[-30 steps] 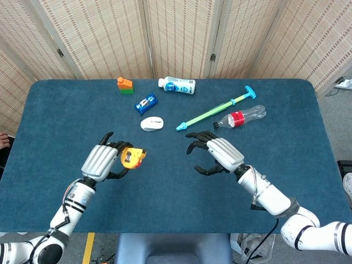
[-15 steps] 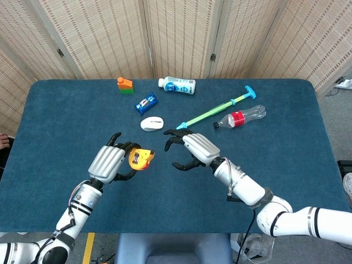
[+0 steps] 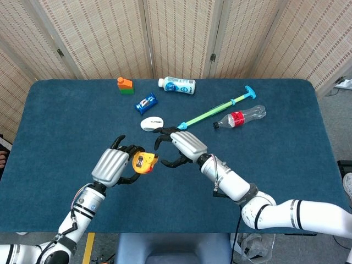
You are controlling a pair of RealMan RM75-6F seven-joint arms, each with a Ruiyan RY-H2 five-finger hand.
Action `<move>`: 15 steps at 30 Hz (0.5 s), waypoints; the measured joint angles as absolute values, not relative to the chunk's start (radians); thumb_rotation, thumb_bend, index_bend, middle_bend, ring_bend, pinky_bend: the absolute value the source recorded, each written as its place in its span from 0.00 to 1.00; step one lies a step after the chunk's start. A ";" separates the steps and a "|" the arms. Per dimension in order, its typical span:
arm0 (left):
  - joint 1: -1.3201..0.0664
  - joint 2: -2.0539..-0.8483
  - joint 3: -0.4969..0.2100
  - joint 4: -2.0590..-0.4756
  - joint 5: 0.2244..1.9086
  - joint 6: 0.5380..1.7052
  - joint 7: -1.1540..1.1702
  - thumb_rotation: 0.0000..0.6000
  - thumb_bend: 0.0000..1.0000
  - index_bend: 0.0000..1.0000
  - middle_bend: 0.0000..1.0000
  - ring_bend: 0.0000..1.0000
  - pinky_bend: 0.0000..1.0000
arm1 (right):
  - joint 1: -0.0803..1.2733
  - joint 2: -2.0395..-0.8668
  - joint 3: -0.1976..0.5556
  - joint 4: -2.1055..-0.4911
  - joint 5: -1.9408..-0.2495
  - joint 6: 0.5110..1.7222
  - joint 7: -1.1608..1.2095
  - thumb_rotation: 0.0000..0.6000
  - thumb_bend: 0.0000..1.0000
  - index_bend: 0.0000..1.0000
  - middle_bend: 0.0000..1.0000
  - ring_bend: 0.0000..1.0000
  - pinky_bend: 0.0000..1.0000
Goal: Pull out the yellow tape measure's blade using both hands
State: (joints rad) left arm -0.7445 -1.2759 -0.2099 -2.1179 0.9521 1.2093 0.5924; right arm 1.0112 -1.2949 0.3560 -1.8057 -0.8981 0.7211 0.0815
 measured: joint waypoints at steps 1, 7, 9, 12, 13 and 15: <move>-0.746 -1.276 -0.209 -2.118 0.951 1.209 0.594 1.00 0.34 0.52 0.51 0.41 0.08 | 1.015 -1.298 0.356 -1.803 -0.893 0.720 0.080 1.00 0.36 0.40 0.16 0.14 0.09; -0.755 -1.280 -0.208 -2.116 0.940 1.210 0.597 1.00 0.34 0.52 0.51 0.41 0.08 | 1.037 -1.311 0.352 -1.798 -0.871 0.712 0.071 1.00 0.36 0.41 0.16 0.14 0.09; -0.758 -1.281 -0.207 -2.115 0.937 1.211 0.599 1.00 0.34 0.52 0.51 0.41 0.08 | 1.040 -1.311 0.349 -1.800 -0.871 0.709 0.071 1.00 0.36 0.41 0.16 0.14 0.09; -0.760 -1.283 -0.206 -2.112 0.933 1.213 0.600 1.00 0.34 0.52 0.51 0.41 0.08 | 1.041 -1.311 0.343 -1.801 -0.871 0.710 0.068 1.00 0.36 0.43 0.16 0.14 0.09; -0.761 -1.284 -0.205 -2.111 0.932 1.215 0.600 1.00 0.34 0.52 0.51 0.41 0.08 | 1.041 -1.310 0.341 -1.801 -0.870 0.711 0.067 1.00 0.36 0.44 0.16 0.13 0.09; -0.762 -1.284 -0.204 -2.108 0.930 1.217 0.601 1.00 0.34 0.52 0.51 0.41 0.08 | 1.041 -1.309 0.339 -1.800 -0.867 0.715 0.066 1.00 0.36 0.45 0.16 0.13 0.09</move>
State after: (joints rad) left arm -0.7617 -1.2840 -0.2043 -2.1081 0.9301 1.2169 0.6006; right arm 1.0406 -1.3090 0.3386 -1.8003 -0.8674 0.7149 0.0656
